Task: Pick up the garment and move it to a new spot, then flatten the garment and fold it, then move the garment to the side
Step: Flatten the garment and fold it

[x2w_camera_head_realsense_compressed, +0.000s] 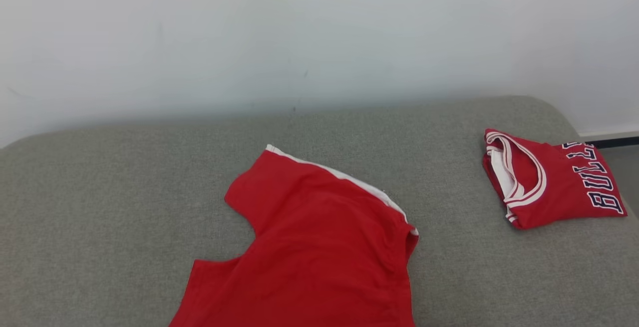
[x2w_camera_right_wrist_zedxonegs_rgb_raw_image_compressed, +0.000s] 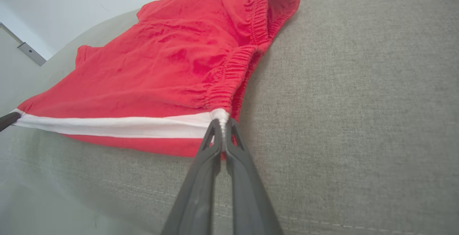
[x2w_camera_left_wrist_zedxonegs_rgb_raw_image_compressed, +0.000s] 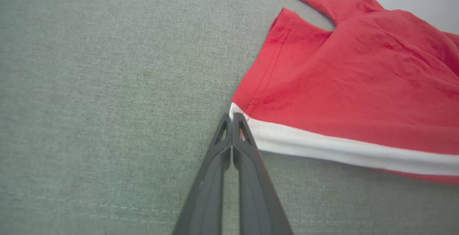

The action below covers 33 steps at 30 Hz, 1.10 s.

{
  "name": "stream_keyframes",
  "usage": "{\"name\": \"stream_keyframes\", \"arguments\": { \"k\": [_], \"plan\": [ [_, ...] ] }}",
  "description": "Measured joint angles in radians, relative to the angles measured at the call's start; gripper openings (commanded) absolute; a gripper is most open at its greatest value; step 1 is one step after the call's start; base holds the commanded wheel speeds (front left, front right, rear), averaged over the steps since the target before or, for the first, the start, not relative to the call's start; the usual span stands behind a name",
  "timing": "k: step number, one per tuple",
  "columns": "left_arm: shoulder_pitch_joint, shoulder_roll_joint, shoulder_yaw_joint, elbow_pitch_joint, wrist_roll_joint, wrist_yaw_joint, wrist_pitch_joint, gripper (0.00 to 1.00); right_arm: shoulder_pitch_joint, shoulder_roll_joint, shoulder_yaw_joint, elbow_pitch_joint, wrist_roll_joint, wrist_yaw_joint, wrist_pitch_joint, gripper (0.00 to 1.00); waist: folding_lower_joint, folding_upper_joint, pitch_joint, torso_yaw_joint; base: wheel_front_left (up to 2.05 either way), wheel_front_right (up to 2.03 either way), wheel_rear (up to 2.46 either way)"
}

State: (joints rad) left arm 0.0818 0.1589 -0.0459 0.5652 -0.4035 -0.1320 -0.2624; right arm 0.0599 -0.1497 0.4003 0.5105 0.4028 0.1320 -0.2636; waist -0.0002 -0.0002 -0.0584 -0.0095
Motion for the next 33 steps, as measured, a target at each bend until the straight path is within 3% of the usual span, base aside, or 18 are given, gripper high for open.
{"name": "stream_keyframes", "arguments": {
  "k": [11,15,19,33],
  "plan": [
    [-0.032,-0.014,0.035,-0.104,0.011,0.000,0.000,0.00,-0.009,-0.001,0.020,-0.051,0.025,0.000,0.000,0.00,0.0003,0.0002,0.035,-0.014,0.00,0.00,0.00],
    [-0.141,0.015,0.025,-0.154,0.025,0.000,0.000,0.00,-0.070,0.021,-0.004,-0.092,0.078,0.000,0.000,0.00,0.0003,0.0003,0.071,-0.028,0.00,0.00,0.00],
    [-0.320,0.068,-0.044,-0.167,0.034,0.000,0.000,0.00,-0.164,0.029,-0.038,-0.144,0.108,0.000,0.000,0.00,0.0005,0.0003,0.128,-0.042,0.00,0.00,0.00],
    [-0.764,0.144,-0.221,0.052,0.031,0.000,0.000,0.00,-0.306,0.094,-0.161,-0.211,0.108,0.000,0.000,0.00,0.0006,0.0004,0.328,-0.131,0.00,0.00,0.00]
  ]
}}
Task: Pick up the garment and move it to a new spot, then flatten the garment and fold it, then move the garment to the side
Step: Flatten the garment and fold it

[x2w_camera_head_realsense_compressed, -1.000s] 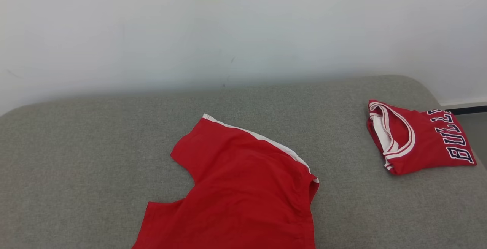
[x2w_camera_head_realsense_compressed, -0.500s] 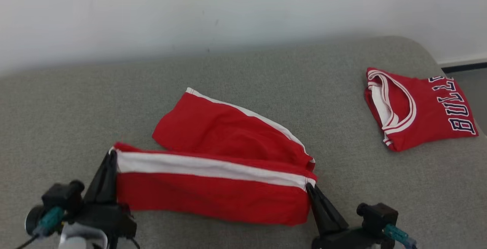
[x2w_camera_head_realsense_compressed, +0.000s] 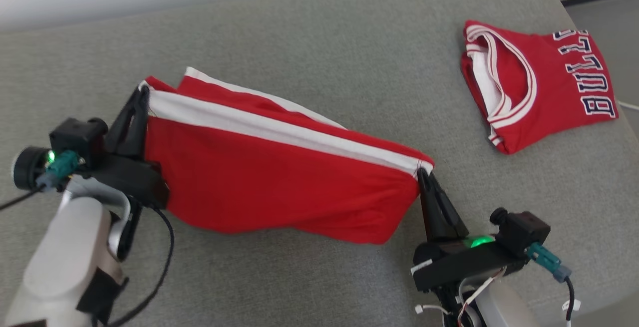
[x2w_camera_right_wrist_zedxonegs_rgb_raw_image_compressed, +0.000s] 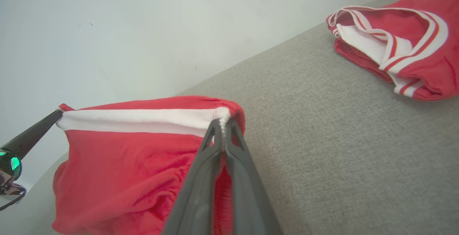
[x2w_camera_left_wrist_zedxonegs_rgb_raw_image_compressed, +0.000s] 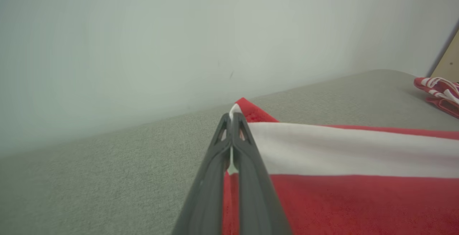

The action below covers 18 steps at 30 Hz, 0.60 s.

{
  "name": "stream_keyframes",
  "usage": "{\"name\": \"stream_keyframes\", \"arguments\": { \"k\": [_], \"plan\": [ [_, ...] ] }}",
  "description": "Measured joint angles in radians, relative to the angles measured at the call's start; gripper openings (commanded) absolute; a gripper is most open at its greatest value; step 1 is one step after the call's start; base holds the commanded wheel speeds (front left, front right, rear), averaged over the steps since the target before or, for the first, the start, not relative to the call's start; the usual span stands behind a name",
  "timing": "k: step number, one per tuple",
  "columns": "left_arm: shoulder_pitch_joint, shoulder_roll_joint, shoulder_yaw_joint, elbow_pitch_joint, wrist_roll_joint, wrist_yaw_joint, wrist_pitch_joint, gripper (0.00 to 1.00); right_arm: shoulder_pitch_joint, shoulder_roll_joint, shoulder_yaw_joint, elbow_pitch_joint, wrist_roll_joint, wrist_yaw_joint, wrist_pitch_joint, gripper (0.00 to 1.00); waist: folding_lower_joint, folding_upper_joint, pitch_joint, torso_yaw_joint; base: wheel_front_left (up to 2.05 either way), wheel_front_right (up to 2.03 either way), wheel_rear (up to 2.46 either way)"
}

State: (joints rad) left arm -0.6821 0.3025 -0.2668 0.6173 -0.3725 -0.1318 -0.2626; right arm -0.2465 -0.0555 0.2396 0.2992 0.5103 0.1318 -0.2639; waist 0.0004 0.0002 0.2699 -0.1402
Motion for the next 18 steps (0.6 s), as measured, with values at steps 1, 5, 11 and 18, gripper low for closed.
{"name": "stream_keyframes", "arguments": {
  "k": [1,5,11,18],
  "plan": [
    [-0.021,0.008,-0.010,0.024,0.000,0.000,0.000,0.00,-0.009,0.001,-0.007,-0.006,-0.002,0.000,0.000,0.00,0.0000,0.0000,0.012,-0.009,0.00,0.00,0.00],
    [-0.105,0.049,-0.033,0.078,0.005,0.000,0.000,0.00,-0.044,0.005,0.007,-0.028,0.048,0.000,0.000,0.00,-0.0001,0.0000,0.060,-0.041,0.00,0.00,0.00],
    [-0.190,0.064,-0.074,0.159,0.023,0.000,0.000,0.00,-0.070,0.005,0.009,-0.035,0.077,0.000,0.000,0.00,-0.0001,0.0000,0.126,-0.080,0.00,0.00,0.00],
    [-0.246,0.066,-0.079,0.266,0.026,0.000,0.000,0.00,-0.086,0.005,0.036,-0.051,0.087,0.000,0.000,0.00,-0.0002,0.0000,0.171,-0.111,0.00,0.00,0.00]
  ]
}}
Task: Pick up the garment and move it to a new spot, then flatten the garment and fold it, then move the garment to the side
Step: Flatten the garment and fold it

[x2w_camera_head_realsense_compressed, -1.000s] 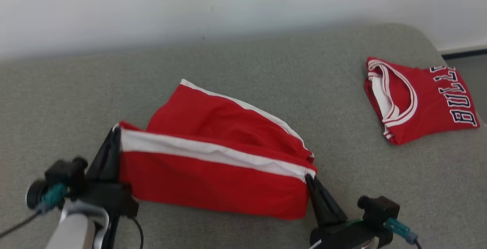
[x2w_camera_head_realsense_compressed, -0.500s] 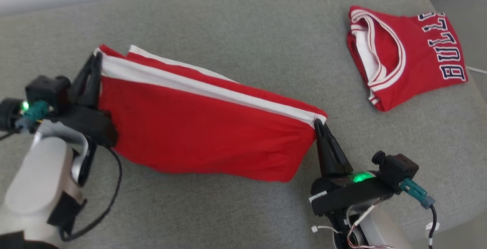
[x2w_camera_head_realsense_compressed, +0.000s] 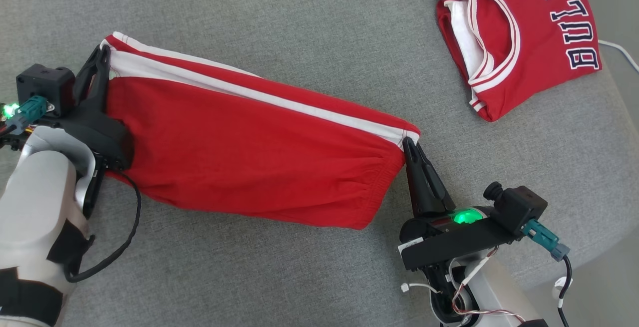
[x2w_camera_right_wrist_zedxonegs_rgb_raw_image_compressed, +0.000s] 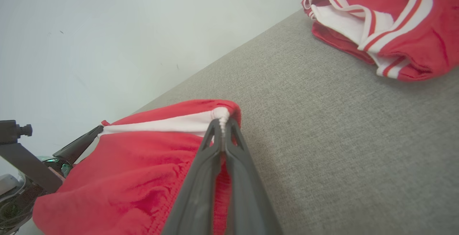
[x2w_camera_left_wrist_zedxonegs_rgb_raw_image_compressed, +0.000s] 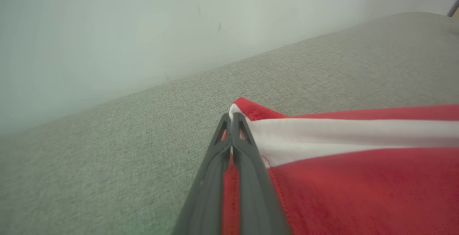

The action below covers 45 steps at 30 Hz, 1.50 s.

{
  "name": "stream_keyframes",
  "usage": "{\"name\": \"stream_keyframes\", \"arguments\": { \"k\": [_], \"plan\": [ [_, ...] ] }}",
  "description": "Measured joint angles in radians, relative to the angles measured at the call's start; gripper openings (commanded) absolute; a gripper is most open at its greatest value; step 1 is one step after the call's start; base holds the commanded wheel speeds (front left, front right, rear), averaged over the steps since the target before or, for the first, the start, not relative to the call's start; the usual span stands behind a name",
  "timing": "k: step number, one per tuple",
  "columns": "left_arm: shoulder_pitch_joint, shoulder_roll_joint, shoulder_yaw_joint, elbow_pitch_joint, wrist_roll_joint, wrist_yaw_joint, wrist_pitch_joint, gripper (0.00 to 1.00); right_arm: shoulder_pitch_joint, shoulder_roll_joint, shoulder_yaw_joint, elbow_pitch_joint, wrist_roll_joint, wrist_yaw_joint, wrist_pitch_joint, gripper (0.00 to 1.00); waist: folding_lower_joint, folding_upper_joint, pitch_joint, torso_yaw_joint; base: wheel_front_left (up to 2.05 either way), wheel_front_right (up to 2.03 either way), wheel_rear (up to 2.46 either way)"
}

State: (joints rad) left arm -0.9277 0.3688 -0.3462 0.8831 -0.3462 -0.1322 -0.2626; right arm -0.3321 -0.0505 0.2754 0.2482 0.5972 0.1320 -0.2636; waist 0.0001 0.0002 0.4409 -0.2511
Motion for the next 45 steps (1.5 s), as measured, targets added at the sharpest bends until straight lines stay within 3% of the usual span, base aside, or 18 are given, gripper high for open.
{"name": "stream_keyframes", "arguments": {
  "k": [2,3,4,5,15,22,33,34,35,36,45],
  "plan": [
    [-0.007,-0.003,0.002,0.008,0.007,0.000,0.000,0.00,-0.005,0.000,0.006,-0.006,0.000,0.000,0.000,0.00,0.0000,0.0000,0.006,-0.003,0.00,0.00,0.00],
    [-0.009,-0.007,0.004,0.013,0.009,0.000,0.000,0.31,-0.007,0.000,0.006,-0.007,0.000,0.000,0.000,0.27,0.0000,0.0000,0.006,-0.003,0.00,0.00,0.00],
    [-0.010,-0.015,0.006,0.015,0.012,0.000,0.000,0.80,-0.009,0.000,0.009,-0.010,0.000,0.000,0.000,0.64,0.0000,0.0000,0.005,0.001,0.00,0.00,0.00],
    [-0.009,-0.019,0.008,0.014,0.014,0.000,0.000,1.00,-0.009,0.000,0.012,-0.013,-0.005,0.000,0.000,1.00,0.0000,0.0000,0.002,0.004,0.00,0.00,0.00],
    [0.063,-0.056,0.067,-0.004,-0.001,0.001,0.000,1.00,0.037,-0.001,-0.076,-0.082,-0.158,0.000,0.000,1.00,-0.0002,-0.0001,-0.052,0.030,0.00,0.00,0.00],
    [0.110,-0.085,0.065,0.056,-0.073,0.001,0.031,1.00,0.089,-0.001,-0.139,-0.091,-0.167,0.000,0.000,1.00,-0.0003,-0.0002,-0.103,0.053,0.00,0.00,0.00],
    [0.131,-0.082,0.005,0.133,-0.139,0.001,0.138,1.00,0.101,-0.001,-0.169,-0.088,-0.174,0.000,0.000,1.00,-0.0003,-0.0002,-0.135,0.053,0.00,0.00,0.00],
    [0.131,-0.083,-0.001,0.137,-0.148,0.001,0.142,0.89,0.102,-0.001,-0.169,-0.087,-0.175,0.000,0.000,1.00,-0.0003,-0.0003,-0.137,0.051,0.00,0.00,0.00],
    [0.131,-0.081,-0.009,0.142,-0.147,0.001,0.153,0.08,0.105,-0.001,-0.170,-0.087,-0.175,0.000,0.000,1.00,-0.0003,-0.0003,-0.139,0.049,0.00,0.00,0.00],
    [0.131,-0.083,-0.012,0.146,-0.153,0.001,0.160,0.00,0.106,-0.001,-0.170,-0.086,-0.175,0.000,0.000,1.00,-0.0003,-0.0003,-0.141,0.047,0.00,0.00,0.00],
    [0.168,-0.093,-0.033,0.170,-0.198,0.000,0.114,0.00,0.131,-0.001,-0.203,-0.071,-0.177,0.000,0.000,1.00,-0.0002,-0.0003,-0.183,0.056,0.00,0.00,0.00]
  ]
}}
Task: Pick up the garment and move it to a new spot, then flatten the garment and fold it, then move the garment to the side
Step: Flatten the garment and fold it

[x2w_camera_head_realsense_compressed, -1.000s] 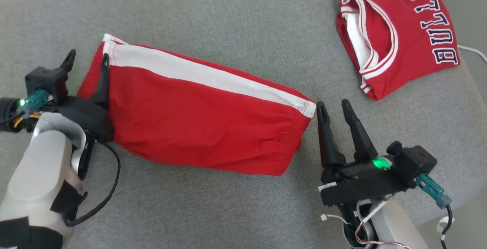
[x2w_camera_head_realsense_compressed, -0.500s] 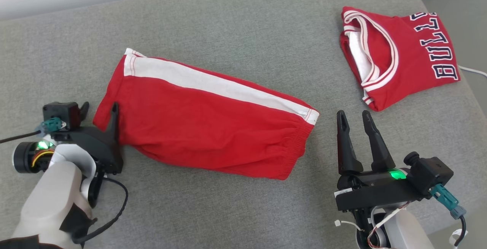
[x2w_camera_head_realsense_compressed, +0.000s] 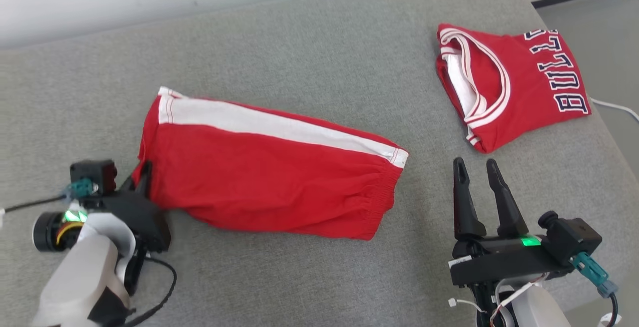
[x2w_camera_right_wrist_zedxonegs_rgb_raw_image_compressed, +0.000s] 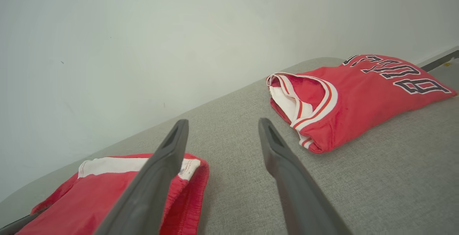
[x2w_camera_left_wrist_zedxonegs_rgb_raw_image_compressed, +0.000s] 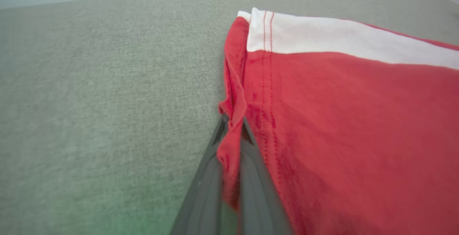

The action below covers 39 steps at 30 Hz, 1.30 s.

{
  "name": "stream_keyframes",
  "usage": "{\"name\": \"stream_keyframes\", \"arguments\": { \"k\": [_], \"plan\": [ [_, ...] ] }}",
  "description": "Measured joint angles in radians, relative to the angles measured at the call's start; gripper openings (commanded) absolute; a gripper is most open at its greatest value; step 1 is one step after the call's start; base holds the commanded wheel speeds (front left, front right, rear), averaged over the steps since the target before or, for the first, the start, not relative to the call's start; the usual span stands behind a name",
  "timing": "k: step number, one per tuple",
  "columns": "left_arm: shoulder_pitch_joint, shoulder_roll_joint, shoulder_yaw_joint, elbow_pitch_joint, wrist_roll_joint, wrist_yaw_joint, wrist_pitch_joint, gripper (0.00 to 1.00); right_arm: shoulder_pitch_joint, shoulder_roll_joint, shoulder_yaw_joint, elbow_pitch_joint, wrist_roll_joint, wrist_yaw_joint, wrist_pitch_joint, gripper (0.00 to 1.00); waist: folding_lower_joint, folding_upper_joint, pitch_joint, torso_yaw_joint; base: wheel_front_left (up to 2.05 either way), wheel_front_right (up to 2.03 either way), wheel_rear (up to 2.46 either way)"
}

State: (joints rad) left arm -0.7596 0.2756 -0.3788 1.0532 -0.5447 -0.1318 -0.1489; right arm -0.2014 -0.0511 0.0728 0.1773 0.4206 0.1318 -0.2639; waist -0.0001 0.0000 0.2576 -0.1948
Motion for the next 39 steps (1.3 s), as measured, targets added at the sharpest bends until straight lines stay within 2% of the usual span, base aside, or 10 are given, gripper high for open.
{"name": "stream_keyframes", "arguments": {
  "k": [5,14,25,26,28,32,39],
  "plan": [
    [0.043,-0.018,0.009,0.019,-0.015,0.002,-0.049,0.00,0.023,0.000,-0.016,0.010,-0.005,0.000,0.000,1.00,0.0000,0.0000,-0.034,0.019,0.00,0.00,0.00],
    [0.201,-0.066,0.044,0.021,-0.046,0.037,-0.111,0.00,0.077,0.000,-0.018,0.061,-0.030,0.000,0.000,1.00,0.0000,-0.0001,-0.127,0.080,0.00,0.00,0.00],
    [0.382,-0.081,0.120,-0.146,0.001,0.089,-0.114,0.00,0.103,0.000,-0.025,0.080,-0.061,0.000,0.000,1.00,0.0000,-0.0001,-0.186,0.148,0.00,0.00,0.00],
    [0.394,-0.081,0.129,-0.169,0.011,0.097,-0.114,0.19,0.104,0.000,-0.024,0.081,-0.062,0.000,0.000,1.00,0.0000,-0.0001,-0.187,0.151,0.00,0.00,0.00],
    [0.416,-0.081,0.149,-0.215,0.035,0.102,-0.114,1.00,0.104,0.001,-0.025,0.082,-0.062,0.000,0.000,1.00,0.0000,-0.0001,-0.187,0.156,0.00,0.00,0.00],
    [0.464,-0.080,0.195,-0.328,0.104,0.122,-0.114,1.00,0.104,0.000,-0.027,0.084,-0.069,0.000,0.000,1.00,0.0000,0.0000,-0.185,0.170,0.00,0.00,0.00],
    [0.552,-0.112,0.263,-0.477,0.216,0.116,-0.114,1.00,0.091,0.000,-0.023,0.107,-0.116,0.000,0.000,1.00,0.0001,0.0000,-0.177,0.210,0.00,0.00,0.00]
  ]
}}
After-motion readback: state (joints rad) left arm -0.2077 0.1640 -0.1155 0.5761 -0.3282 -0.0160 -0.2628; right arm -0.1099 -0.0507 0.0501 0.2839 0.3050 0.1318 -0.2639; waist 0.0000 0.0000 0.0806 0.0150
